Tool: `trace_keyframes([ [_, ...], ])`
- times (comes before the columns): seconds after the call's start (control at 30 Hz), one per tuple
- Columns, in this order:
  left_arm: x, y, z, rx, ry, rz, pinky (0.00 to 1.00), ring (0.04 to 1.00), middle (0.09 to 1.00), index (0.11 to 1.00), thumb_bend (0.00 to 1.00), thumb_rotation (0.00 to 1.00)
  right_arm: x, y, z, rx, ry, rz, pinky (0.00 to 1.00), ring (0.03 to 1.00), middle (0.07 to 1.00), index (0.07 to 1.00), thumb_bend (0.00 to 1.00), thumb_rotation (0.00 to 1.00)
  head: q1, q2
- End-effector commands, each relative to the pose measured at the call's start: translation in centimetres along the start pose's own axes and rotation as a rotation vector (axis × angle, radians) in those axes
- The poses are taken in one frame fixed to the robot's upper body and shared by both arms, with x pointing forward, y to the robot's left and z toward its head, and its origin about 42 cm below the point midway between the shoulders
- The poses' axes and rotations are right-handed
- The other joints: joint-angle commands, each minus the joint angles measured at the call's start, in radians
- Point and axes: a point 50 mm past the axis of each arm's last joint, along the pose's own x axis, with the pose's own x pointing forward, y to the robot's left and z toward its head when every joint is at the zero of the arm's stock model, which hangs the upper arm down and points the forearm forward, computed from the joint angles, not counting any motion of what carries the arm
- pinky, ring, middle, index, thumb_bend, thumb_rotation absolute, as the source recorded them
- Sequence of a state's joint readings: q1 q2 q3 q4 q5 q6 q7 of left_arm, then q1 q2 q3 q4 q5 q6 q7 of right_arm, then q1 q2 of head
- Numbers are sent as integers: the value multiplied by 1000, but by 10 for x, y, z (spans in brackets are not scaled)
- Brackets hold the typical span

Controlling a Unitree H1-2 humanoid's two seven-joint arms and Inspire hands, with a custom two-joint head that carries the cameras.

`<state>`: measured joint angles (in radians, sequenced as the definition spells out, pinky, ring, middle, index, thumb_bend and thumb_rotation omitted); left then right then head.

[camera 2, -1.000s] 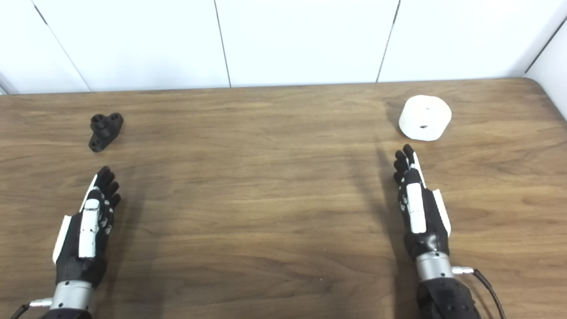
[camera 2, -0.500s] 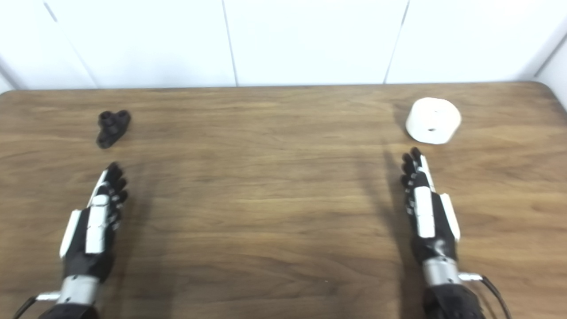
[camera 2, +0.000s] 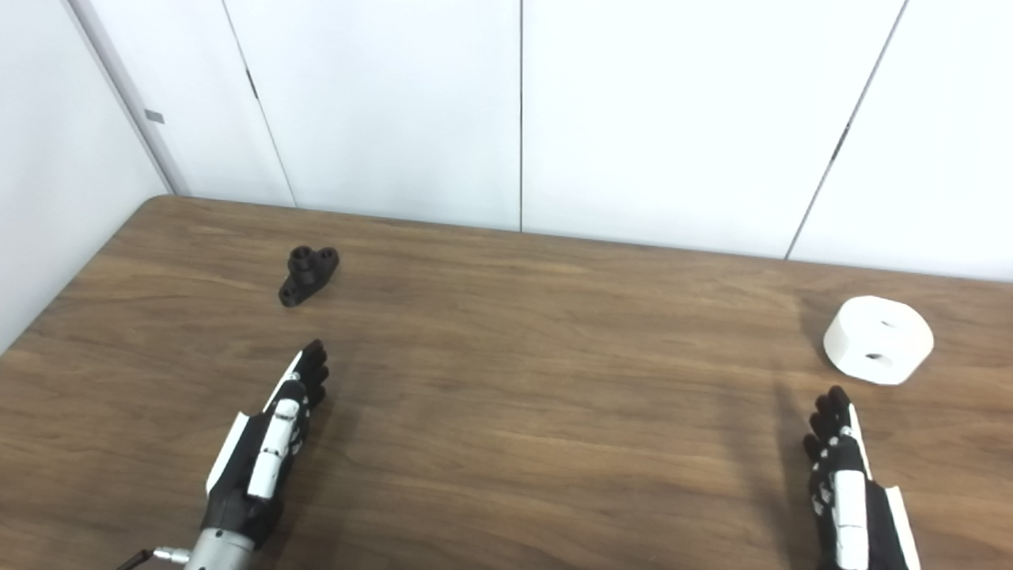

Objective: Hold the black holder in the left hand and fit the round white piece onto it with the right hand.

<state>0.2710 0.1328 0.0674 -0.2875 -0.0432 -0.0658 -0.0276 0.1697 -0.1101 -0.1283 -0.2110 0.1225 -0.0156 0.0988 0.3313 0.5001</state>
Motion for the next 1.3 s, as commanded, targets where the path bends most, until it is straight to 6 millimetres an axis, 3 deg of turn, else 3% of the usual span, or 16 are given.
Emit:
trace_keyframes([
  [0.0,-5,-11,0,-12,-25,15,1000,1000,1000,1000,448,983,-11,-9,-2,-8,5,4,1000,1000,1000,1000,534,1000,5,0],
  [0.23,-8,-17,-1,2,-27,40,1000,1000,1000,999,447,905,-14,-12,-4,-19,57,-45,1000,1000,987,1000,622,1000,17,-8],
  [0.43,-10,-19,-2,23,5,45,1000,1000,1000,994,514,876,-15,-13,-5,-9,53,-48,1000,982,966,993,632,1000,24,-16],
  [0.67,-6,-18,2,30,-26,63,1000,1000,1000,985,558,755,-15,-16,-9,-26,66,-52,1000,976,959,980,675,1000,27,-29],
  [0.9,5,-12,23,144,-39,118,1000,1000,1000,982,645,649,-13,-18,-13,-6,41,-45,1000,968,953,972,660,1000,43,-29],
  [0.97,10,-9,32,141,-55,143,955,990,995,954,683,538,-13,-18,-13,-2,51,-48,1000,957,949,968,674,1000,43,-27],
  [1.1,24,0,50,223,-95,209,836,921,953,924,753,438,-12,-19,-15,-9,60,-45,1000,950,952,969,676,1000,46,-28],
  [1.27,42,19,67,312,-134,272,982,987,973,914,824,334,-12,-19,-16,-9,53,-46,990,939,940,957,694,1000,48,-27],
])
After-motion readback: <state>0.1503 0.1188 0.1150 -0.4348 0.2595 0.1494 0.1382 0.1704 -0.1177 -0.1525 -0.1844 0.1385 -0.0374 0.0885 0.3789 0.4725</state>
